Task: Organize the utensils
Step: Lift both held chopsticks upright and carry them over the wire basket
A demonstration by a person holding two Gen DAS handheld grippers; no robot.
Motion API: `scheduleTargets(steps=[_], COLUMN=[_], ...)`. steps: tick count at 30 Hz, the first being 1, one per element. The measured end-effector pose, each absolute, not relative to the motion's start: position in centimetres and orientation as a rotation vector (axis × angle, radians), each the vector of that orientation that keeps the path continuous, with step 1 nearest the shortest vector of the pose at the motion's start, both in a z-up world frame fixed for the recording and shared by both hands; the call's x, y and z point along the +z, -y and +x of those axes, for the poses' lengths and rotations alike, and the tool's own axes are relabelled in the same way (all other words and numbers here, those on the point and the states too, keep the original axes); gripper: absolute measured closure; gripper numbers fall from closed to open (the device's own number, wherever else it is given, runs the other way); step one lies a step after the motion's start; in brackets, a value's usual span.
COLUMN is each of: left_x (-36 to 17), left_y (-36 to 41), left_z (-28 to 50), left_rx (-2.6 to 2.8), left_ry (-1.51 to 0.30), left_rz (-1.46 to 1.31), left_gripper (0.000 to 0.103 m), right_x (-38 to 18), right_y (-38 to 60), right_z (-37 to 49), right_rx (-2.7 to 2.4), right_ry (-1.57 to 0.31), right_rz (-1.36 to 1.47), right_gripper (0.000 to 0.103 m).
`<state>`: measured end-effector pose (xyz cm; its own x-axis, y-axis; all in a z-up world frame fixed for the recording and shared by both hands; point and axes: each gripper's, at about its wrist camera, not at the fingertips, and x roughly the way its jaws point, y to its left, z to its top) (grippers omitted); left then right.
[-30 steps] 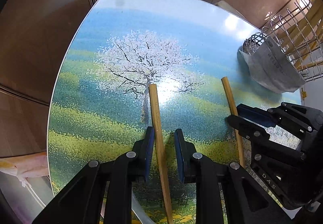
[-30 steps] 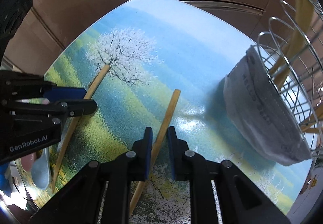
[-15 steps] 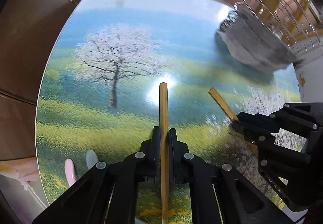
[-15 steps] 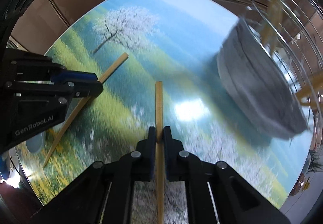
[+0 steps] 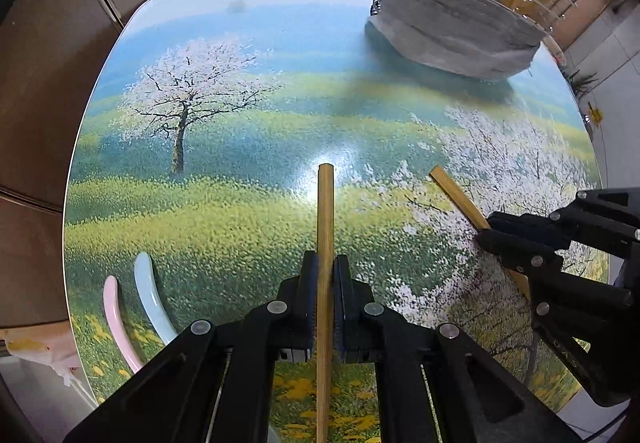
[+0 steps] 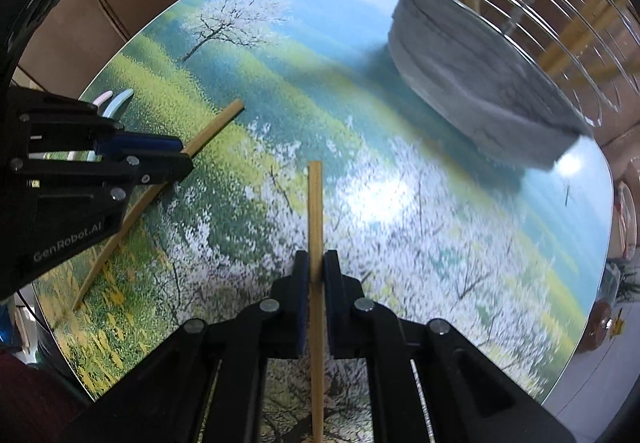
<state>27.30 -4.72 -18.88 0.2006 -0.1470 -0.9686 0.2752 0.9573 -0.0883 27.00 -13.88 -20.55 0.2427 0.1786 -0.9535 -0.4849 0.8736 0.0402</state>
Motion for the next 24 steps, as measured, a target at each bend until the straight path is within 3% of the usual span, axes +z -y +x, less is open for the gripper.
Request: scheduleTargets(steps=[24], left_x=[-9.4], left_y=[2.8], left_z=[18.5], left_rx=[-0.345], left_ry=[-0.94], left_rz=[-0.031], left_gripper=[0.096], right_x=[-11.5], right_y=[25.8], right_z=[14.1], right_rx=[0.426], right_ry=[-0.849], right_rz=[0.09], right_gripper=[0.097])
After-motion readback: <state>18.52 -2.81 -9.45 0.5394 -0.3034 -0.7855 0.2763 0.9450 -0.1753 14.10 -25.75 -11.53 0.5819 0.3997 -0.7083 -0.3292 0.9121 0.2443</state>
